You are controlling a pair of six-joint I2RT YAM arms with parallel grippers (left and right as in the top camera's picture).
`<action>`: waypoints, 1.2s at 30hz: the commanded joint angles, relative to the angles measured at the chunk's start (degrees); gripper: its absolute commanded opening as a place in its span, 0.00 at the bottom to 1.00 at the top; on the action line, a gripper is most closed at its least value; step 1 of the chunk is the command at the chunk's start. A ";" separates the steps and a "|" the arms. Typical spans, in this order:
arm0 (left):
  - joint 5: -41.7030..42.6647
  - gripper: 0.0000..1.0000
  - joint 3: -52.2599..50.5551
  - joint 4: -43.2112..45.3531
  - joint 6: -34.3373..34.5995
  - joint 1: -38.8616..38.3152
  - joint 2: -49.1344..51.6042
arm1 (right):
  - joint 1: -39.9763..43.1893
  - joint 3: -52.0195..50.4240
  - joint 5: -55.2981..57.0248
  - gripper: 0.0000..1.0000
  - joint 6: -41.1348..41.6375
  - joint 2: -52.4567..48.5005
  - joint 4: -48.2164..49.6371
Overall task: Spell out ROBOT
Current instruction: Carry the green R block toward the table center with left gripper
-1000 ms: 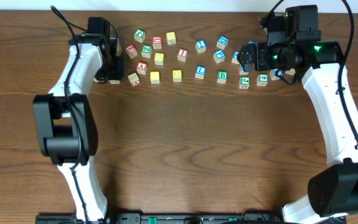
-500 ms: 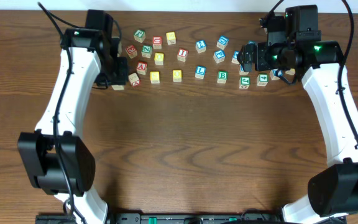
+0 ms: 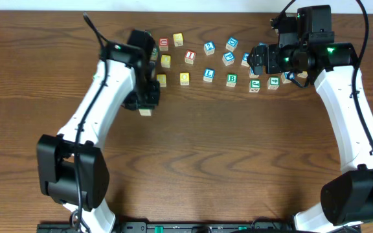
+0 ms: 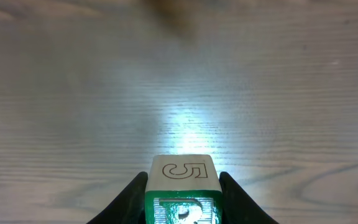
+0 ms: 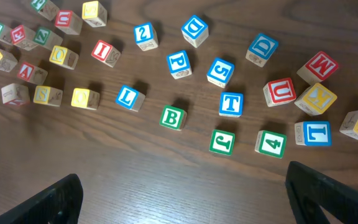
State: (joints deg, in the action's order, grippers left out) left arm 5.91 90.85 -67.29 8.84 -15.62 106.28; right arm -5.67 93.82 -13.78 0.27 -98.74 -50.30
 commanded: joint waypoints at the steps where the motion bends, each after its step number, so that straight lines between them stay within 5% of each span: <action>1: 0.11 0.32 -3.69 2.10 4.79 -0.90 -0.17 | 0.33 0.94 -0.74 0.99 -0.74 0.15 -0.09; 15: -1.51 0.32 -14.71 21.33 5.66 -4.72 0.07 | 0.33 0.94 -0.74 0.99 -0.76 0.15 -0.11; 36: -2.12 0.32 -20.37 33.86 1.27 -4.79 1.81 | 0.33 0.94 -0.74 0.99 -0.76 0.15 -0.11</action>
State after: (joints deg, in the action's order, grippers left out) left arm 5.13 70.83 -34.00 11.75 -20.40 106.67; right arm -5.67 93.82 -13.76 0.27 -98.74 -50.30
